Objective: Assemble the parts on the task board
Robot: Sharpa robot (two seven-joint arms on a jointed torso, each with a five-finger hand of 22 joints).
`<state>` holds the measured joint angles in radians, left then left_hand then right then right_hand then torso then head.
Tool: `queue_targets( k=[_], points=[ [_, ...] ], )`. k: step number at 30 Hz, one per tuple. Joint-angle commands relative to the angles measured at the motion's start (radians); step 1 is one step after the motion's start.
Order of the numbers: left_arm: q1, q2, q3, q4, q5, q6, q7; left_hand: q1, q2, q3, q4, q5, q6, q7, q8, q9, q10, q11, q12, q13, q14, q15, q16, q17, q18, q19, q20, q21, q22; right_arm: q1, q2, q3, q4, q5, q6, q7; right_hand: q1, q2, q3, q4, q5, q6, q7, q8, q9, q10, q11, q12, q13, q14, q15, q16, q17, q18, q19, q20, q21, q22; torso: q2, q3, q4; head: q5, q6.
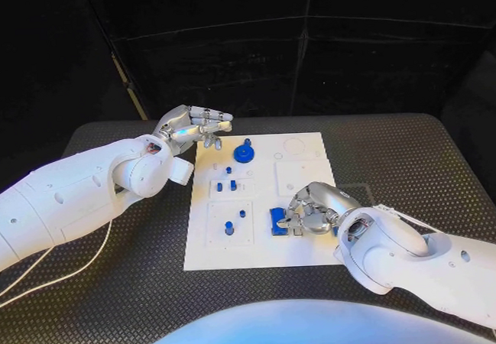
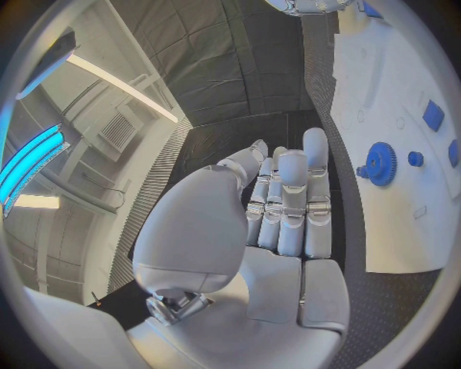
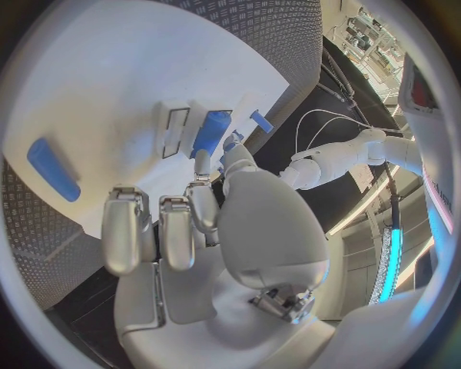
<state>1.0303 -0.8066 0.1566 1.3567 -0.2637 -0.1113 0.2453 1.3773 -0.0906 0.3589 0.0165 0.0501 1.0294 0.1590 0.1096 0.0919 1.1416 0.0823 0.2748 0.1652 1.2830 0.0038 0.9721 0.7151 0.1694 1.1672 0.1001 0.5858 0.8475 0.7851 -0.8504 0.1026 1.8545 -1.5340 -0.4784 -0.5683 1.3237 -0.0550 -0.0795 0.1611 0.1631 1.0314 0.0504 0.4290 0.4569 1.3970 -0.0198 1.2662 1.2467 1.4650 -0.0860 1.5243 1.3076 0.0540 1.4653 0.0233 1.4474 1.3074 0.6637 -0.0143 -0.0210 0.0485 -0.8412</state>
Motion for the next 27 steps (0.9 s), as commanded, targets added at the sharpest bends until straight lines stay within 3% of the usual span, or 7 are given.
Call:
queue_targets(
  k=[1,8,15,23,27],
  points=[
    [0.001,0.001,0.001,0.0,0.004,0.01,0.0,-0.007,0.004,-0.006,-0.001,-0.002,-0.005,0.002,-0.005,-0.001,-0.006,0.003,0.002,0.001,-0.004,0.002,-0.006,-0.001,0.012,0.0,0.007,-0.004,-0.001,0.001,0.004,0.001,-0.005,-0.018,0.006,0.002,0.011,0.003,0.0,-0.007,-0.005,0.002,-0.005,0.005,0.001,0.001,-0.008,-0.001,0.001,0.086,-0.006,0.002,0.165,-0.008,0.027,-0.008,0.004,0.041,0.001,-0.0001,-0.0011,-0.001,-0.001],
    [0.001,0.002,0.001,0.001,0.004,0.011,-0.001,-0.007,0.004,-0.006,-0.001,-0.002,-0.005,0.002,-0.005,-0.001,-0.006,0.003,0.002,0.001,-0.004,0.002,-0.006,-0.001,0.012,0.0,0.007,-0.004,-0.001,0.001,0.014,0.001,-0.018,-0.021,0.001,0.011,0.017,0.008,0.004,-0.012,-0.008,0.005,-0.007,0.006,0.003,0.003,-0.01,0.001,0.004,0.086,-0.007,0.002,0.167,-0.008,0.028,-0.009,0.005,0.043,0.001,0.0002,0.0011,-0.003,-0.003],
    [0.001,-0.001,0.001,0.0,0.004,0.009,-0.001,-0.007,0.004,-0.006,-0.001,-0.002,-0.005,0.002,-0.005,-0.001,-0.006,0.003,0.002,0.001,-0.004,0.002,-0.006,-0.001,0.012,0.0,0.007,-0.004,-0.001,0.001,-0.005,0.001,-0.006,-0.022,-0.043,0.055,0.022,0.008,0.005,-0.02,-0.007,0.001,-0.006,0.003,0.002,0.004,-0.01,0.001,0.005,0.086,-0.008,0.002,0.167,-0.008,0.027,-0.009,0.004,0.042,-0.001,0.0003,-0.0017,-0.003,-0.002],
    [0.001,-0.004,0.001,0.0,0.004,0.006,0.0,-0.007,0.004,-0.006,-0.001,-0.002,-0.005,0.002,-0.005,-0.001,-0.006,0.003,0.002,0.001,-0.004,0.002,-0.006,-0.001,0.012,0.0,0.007,-0.004,-0.001,0.007,-0.108,0.003,0.026,0.182,-0.126,0.133,-0.002,0.015,0.0,-0.007,0.023,-0.024,0.007,-0.024,-0.009,-0.007,0.001,-0.018,-0.009,0.085,0.0,0.0,0.164,-0.006,0.024,-0.004,-0.001,0.033,-0.002,-0.0015,-0.002,-0.009,0.003],
    [0.001,-0.005,0.001,-0.001,0.004,0.004,-0.001,-0.007,0.004,-0.006,-0.001,-0.002,-0.005,0.002,-0.005,-0.001,-0.006,0.003,0.002,0.001,-0.004,0.002,-0.006,-0.001,0.012,0.0,0.007,-0.004,-0.001,0.012,-0.17,0.005,0.048,0.245,-0.123,0.179,-0.006,0.014,-0.002,-0.006,0.027,-0.027,0.01,-0.03,-0.011,-0.01,0.003,-0.022,-0.012,0.085,0.002,-0.001,0.162,-0.006,0.023,-0.003,-0.003,0.031,-0.001,0.0015,-0.0026,-0.012,0.007]
  ],
)
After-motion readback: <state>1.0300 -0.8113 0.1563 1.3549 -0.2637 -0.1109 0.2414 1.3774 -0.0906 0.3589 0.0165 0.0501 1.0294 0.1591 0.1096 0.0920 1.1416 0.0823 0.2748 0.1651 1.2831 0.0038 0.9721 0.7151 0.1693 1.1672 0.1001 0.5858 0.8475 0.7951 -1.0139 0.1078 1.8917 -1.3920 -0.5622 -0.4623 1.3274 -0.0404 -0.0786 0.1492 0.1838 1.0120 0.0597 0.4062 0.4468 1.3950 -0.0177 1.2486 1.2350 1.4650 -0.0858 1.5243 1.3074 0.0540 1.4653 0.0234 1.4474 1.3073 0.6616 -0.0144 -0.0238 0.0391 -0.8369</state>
